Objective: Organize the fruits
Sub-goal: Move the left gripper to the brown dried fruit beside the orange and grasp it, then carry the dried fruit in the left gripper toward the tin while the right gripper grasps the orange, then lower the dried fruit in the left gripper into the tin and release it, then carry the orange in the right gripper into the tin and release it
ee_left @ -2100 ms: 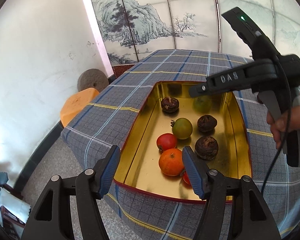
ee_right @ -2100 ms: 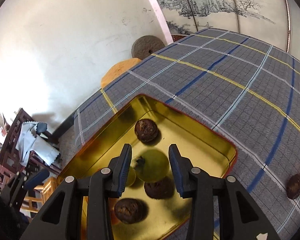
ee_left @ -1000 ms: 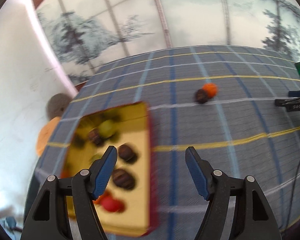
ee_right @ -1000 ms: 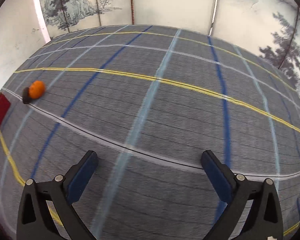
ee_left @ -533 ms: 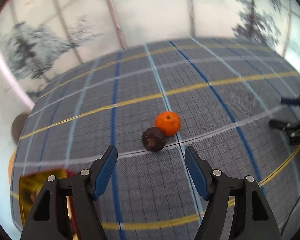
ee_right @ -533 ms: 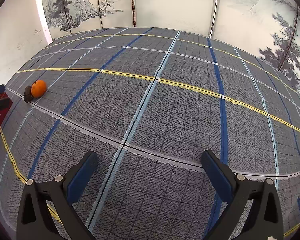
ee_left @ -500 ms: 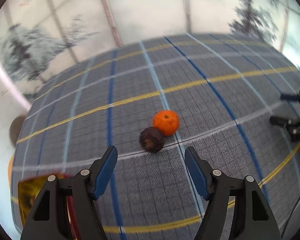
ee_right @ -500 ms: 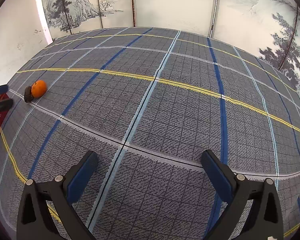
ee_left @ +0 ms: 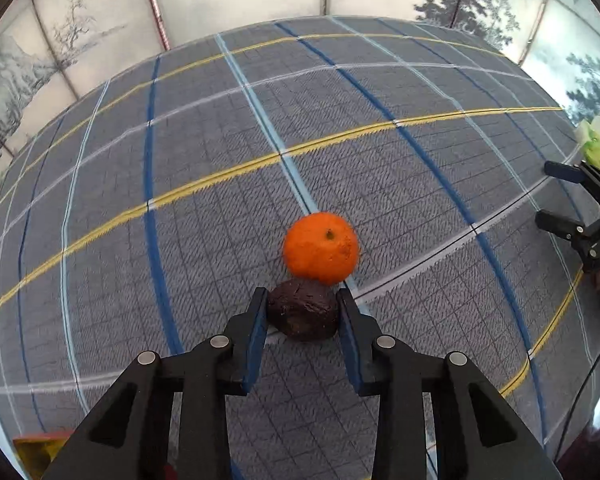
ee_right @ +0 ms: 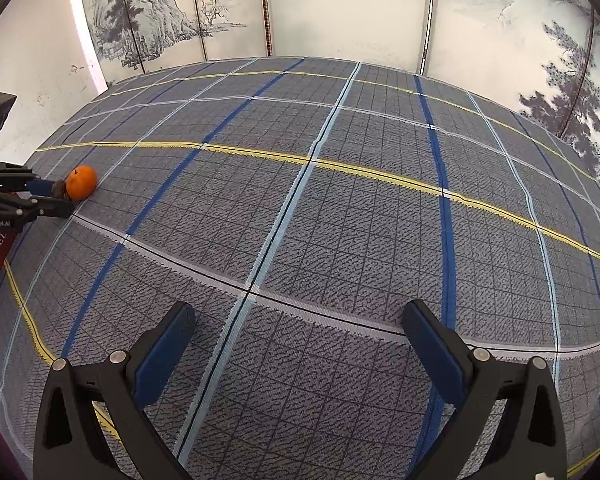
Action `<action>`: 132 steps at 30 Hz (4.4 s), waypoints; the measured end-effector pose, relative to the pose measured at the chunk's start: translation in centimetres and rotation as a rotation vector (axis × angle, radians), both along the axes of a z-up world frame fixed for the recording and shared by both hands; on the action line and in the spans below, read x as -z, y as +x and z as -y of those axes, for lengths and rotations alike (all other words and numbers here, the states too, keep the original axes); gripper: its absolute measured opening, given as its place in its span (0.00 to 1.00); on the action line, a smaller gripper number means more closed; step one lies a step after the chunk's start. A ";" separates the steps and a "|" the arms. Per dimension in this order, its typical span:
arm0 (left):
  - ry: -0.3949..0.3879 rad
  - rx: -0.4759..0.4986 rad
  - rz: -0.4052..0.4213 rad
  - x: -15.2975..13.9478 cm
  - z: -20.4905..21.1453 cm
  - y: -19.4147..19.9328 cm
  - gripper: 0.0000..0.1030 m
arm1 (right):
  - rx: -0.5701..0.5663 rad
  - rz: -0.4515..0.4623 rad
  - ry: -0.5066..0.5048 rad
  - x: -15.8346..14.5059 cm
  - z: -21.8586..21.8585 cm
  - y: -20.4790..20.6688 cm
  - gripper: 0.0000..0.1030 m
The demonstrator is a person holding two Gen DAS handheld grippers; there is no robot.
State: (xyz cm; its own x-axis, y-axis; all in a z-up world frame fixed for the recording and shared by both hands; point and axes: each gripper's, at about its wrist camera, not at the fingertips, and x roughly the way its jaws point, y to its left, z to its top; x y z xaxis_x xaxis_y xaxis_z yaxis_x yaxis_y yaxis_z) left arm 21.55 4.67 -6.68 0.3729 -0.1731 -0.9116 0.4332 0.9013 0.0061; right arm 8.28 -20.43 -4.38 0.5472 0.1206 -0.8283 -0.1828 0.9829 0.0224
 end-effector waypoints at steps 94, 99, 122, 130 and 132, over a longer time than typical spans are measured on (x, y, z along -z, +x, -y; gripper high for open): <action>0.061 -0.666 0.371 -5.7 -18.7 -16.0 0.35 | -0.348 -0.005 0.221 -0.7 -15.6 -3.1 0.34; 0.075 -0.676 0.372 -5.6 -18.8 -15.8 0.41 | -0.348 -0.005 0.222 -0.7 -15.6 -3.1 0.34; 0.060 -0.741 0.444 -7.7 -16.8 -22.4 0.73 | -0.355 0.006 0.234 -0.9 -15.9 -4.3 0.34; 0.025 -0.750 0.448 -8.2 -16.5 -24.9 0.73 | -0.395 0.014 0.289 -2.6 -17.8 -6.1 0.34; 0.025 -0.751 0.446 -8.1 -16.5 -25.3 0.73 | -0.419 0.032 0.295 -3.7 -18.7 -6.6 0.34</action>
